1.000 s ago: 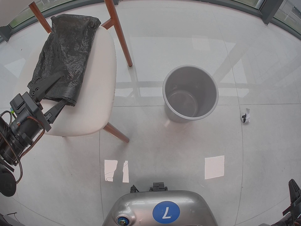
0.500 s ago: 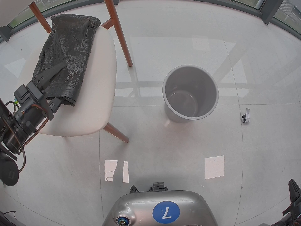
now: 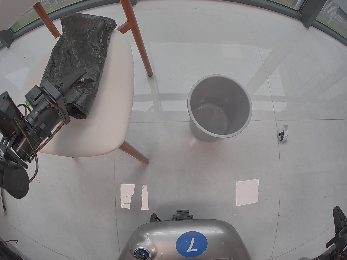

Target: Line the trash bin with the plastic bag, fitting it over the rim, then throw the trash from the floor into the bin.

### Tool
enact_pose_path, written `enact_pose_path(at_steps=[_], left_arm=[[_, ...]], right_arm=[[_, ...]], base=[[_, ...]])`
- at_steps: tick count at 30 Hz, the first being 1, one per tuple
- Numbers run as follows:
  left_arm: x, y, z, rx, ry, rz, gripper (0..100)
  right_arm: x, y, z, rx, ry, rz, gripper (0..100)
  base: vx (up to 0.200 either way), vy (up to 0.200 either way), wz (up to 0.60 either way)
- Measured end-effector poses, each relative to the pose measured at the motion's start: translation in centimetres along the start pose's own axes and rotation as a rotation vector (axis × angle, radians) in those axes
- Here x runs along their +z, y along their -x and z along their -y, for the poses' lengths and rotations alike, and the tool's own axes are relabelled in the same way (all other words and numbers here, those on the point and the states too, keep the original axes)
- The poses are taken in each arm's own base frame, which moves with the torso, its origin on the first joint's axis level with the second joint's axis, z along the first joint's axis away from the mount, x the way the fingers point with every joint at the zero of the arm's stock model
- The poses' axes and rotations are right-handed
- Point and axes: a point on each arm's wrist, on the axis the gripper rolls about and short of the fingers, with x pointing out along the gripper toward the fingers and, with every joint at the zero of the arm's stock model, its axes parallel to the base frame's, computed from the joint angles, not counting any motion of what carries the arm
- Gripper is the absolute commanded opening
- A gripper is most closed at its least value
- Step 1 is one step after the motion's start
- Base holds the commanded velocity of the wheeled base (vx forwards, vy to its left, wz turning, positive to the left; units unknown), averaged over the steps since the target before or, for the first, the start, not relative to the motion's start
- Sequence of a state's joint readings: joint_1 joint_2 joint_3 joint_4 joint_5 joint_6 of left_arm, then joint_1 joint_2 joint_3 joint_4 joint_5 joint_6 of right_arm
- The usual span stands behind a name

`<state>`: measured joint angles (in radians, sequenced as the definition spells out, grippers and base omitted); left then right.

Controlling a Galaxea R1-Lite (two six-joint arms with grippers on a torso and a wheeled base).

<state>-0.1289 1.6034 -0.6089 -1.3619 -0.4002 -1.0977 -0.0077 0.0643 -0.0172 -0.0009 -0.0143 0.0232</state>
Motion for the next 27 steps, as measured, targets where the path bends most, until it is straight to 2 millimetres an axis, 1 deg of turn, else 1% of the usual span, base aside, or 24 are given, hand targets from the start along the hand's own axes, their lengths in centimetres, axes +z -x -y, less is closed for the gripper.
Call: enact_pose_path(at_steps=[7, 10, 16, 20, 23, 24, 27], left_arm=[[0.0, 0.1, 0.0, 0.0, 0.0, -0.001, 0], [0.1, 0.2, 0.4, -0.011, -0.005, 0.002, 0], [0.1, 1.1, 2.4, -0.047, -0.004, -0.05, 0], [-0.1, 1.8, 4.1, -0.062, 0.012, -0.103, 0], [-0.4, 2.1, 5.9, -0.097, 0.021, -0.138, 0], [-0.5, 2.1, 6.7, -0.121, 0.022, -0.148, 0], [-0.6, 1.8, 8.2, -0.172, 0.022, -0.162, 0]], right_arm=[[0.0, 0.0, 0.0, 0.0, 0.0, -0.002, 0], [0.0, 0.0, 0.0, 0.0, 0.0, -0.001, 0], [-0.1, 0.2, 0.0, 0.003, 0.013, 0.02, 0], [-0.1, 0.3, 0.0, 0.007, 0.02, 0.033, 0], [-0.1, 0.3, 0.0, 0.009, 0.022, 0.039, 0], [-0.1, 0.3, 0.0, 0.01, 0.023, 0.04, 0], [-0.1, 0.3, 0.0, 0.011, 0.023, 0.043, 0]], base=[[0.0, 0.0, 0.0], [0.0, 0.0, 0.0], [0.0, 0.0, 0.0], [0.0, 0.0, 0.0], [0.0, 0.0, 0.0], [0.0, 0.0, 0.0], [0.0, 0.0, 0.0]])
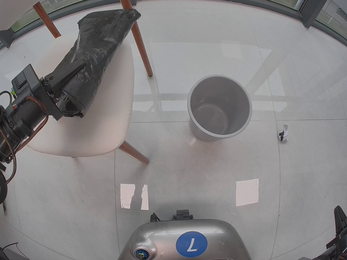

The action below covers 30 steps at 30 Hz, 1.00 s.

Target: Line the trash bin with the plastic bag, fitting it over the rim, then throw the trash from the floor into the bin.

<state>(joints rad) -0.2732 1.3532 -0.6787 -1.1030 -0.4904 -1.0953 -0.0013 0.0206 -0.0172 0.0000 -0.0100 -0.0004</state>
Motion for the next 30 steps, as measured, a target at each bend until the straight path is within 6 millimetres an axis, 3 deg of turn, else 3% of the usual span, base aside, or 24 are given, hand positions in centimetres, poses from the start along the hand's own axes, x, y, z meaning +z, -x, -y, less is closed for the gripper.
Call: enact_pose_path(at_steps=[7, 16, 20, 30], left_arm=[[0.3, -1.8, 2.0, -0.079, 0.0, -0.022, 0], [-0.6, -4.6, 2.5, -0.118, 0.03, -0.044, 0], [-1.4, -6.4, 2.6, -0.138, 0.05, -0.057, 0], [-2.8, -9.5, 3.2, -0.114, 0.103, -0.111, 0]], right_arm=[[0.6, 0.1, 0.0, 0.012, 0.011, 0.034, 0], [6.0, -0.6, 0.1, 0.12, -0.015, 0.048, 0], [8.6, -2.0, -0.1, 0.185, -0.027, 0.0, 0], [12.3, -6.8, -1.6, 0.424, -0.015, -0.132, 0]], base=[[0.0, 0.0, 0.0], [0.0, 0.0, 0.0], [0.0, 0.0, 0.0], [0.0, 0.0, 0.0]])
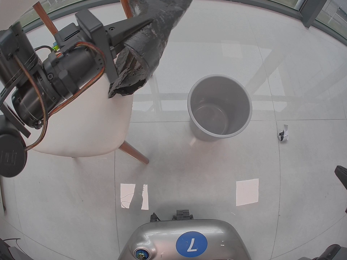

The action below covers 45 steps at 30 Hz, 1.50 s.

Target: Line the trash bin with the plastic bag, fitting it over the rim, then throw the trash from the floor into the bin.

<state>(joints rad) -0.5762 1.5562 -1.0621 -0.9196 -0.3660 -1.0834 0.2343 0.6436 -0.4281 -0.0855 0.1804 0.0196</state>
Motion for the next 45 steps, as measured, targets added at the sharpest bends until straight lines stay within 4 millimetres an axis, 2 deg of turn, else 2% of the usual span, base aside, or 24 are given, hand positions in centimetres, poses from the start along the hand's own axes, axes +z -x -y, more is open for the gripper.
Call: enact_pose_path(at_steps=[8, 11, 17, 22, 30, 35, 45], left_arm=[[-0.9, -2.3, 0.8, -0.042, 0.022, -0.039, 0], [-1.5, -3.3, 0.8, -0.054, 0.032, -0.056, 0], [-2.6, -4.9, 0.4, -0.069, 0.049, -0.085, 0], [-3.7, -6.0, -0.3, -0.062, 0.059, -0.103, 0], [-5.4, -7.4, -1.8, -0.004, 0.023, -0.103, 0], [-5.9, -8.2, -1.8, 0.008, 0.025, -0.113, 0], [-6.2, -9.1, -1.8, 0.016, 0.028, -0.126, 0]], right_arm=[[3.6, -4.8, 0.2, 0.105, 0.019, -0.015, 0], [4.4, -6.3, -0.1, 0.151, 0.043, -0.025, 0], [3.9, -8.4, -0.6, 0.218, 0.164, -0.076, 0], [3.3, -10.0, -1.3, 0.278, 0.187, -0.125, 0], [4.1, -13.1, -2.5, 0.274, 0.21, -0.023, 0], [3.5, -14.9, -4.0, 0.284, 0.216, -0.035, 0], [2.3, -16.6, -6.1, 0.247, 0.24, -0.096, 0]], base=[[0.0, 0.0, 0.0], [0.0, 0.0, 0.0], [0.0, 0.0, 0.0], [0.0, 0.0, 0.0], [0.0, 0.0, 0.0], [0.0, 0.0, 0.0], [0.0, 0.0, 0.0]])
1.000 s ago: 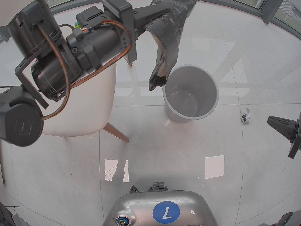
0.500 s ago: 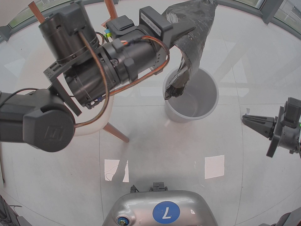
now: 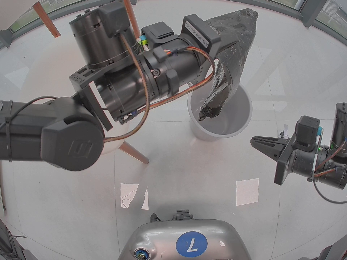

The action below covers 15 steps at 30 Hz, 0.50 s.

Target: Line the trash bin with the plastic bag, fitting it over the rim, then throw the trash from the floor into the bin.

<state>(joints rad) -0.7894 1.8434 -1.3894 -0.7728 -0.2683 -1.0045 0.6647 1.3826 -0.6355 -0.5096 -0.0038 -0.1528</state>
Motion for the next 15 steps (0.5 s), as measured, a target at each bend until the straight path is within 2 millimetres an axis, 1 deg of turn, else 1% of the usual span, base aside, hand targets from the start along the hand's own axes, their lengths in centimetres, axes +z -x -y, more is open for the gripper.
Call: enact_pose_path(at_steps=[10, 15], left_arm=[[-0.3, -0.3, 0.3, -0.012, 0.001, -0.007, 0], [-0.8, -0.6, -0.2, 0.005, 0.003, -0.006, 0]], right_arm=[[0.8, -1.8, -1.2, 0.005, 0.011, -0.004, 0], [1.4, -3.3, -1.7, -0.006, 0.018, -0.006, 0]], base=[[0.0, 0.0, 0.0], [0.0, 0.0, 0.0]])
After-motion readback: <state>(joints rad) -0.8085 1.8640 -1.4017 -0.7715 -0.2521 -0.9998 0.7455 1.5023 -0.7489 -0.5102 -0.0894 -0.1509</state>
